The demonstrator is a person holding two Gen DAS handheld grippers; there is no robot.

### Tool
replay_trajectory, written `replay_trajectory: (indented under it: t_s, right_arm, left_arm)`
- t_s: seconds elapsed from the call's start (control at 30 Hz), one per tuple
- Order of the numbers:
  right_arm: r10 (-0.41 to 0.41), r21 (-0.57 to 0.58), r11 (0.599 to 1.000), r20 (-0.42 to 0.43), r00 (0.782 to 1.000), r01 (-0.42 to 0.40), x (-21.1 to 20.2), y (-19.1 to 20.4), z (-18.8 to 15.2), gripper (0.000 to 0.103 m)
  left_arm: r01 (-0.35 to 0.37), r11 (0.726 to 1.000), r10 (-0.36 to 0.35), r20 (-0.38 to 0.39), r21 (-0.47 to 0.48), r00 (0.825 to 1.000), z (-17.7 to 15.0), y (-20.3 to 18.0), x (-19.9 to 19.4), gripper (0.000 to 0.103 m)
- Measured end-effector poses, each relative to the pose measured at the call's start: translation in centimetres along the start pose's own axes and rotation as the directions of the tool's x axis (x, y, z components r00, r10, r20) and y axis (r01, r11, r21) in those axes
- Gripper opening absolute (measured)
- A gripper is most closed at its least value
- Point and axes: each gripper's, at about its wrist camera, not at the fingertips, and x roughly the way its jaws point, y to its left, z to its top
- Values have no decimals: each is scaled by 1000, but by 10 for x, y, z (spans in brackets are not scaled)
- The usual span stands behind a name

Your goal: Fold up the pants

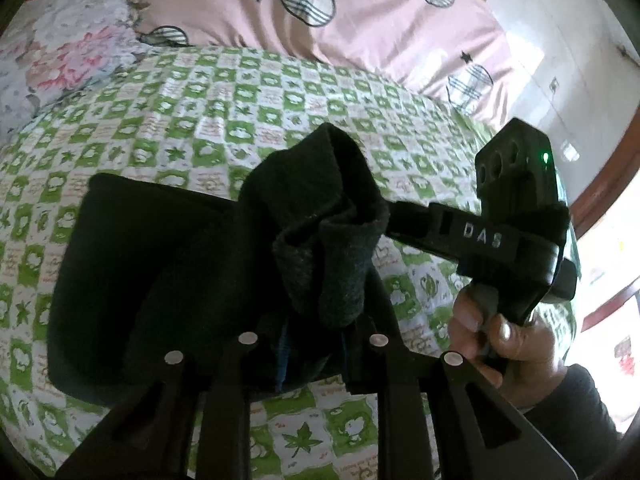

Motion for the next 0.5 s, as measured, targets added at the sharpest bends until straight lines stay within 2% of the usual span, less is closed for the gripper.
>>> replay_trajectory:
  t_s: [0.13,0.17,0.2,0.23,0.27,0.3,0.37,0.43,0.5]
  right_arm:
    - [-43,21,999,44,998,42,-16,-4,-2,21]
    - [-54,26,998,54,997,53,-22,-5,-3,21]
    - [-68,30,997,59,996,66,-25,-4,-3,21]
    - [-85,35,996,65,994,83,-28,-4,-4,21]
    - [-100,40,994,70,993,97,-31,-3,-5,24]
    - [-121,49,992,73,990,118,-34,-2,-7,28]
    - [-179,68,982,79,981,174,-39,0,-11,64]
    - [-209,79,976,99,973,202,-45,1,-15,72]
    - [-221,92,973,120,968,211,-54,3,-20,74]
  left_arm:
    - [8,999,-8,-9,40,1000,-4,-7,7,28]
    - [14,999,-14,-9,50,1000,-5,-8,7,34]
    - [35,998,-34,-9,59,999,-7,-9,7,44]
    - [60,996,-59,-11,61,998,-8,-10,7,59]
    - [88,994,-87,-20,60,996,-9,-11,8,65]
    - [107,993,-105,-25,59,994,-10,-13,8,67]
    - [110,991,-110,-16,76,994,-12,-17,4,70]
    - [125,988,-124,-14,95,992,-14,-20,0,72]
    - [150,984,-149,-16,101,989,-16,-20,-6,73]
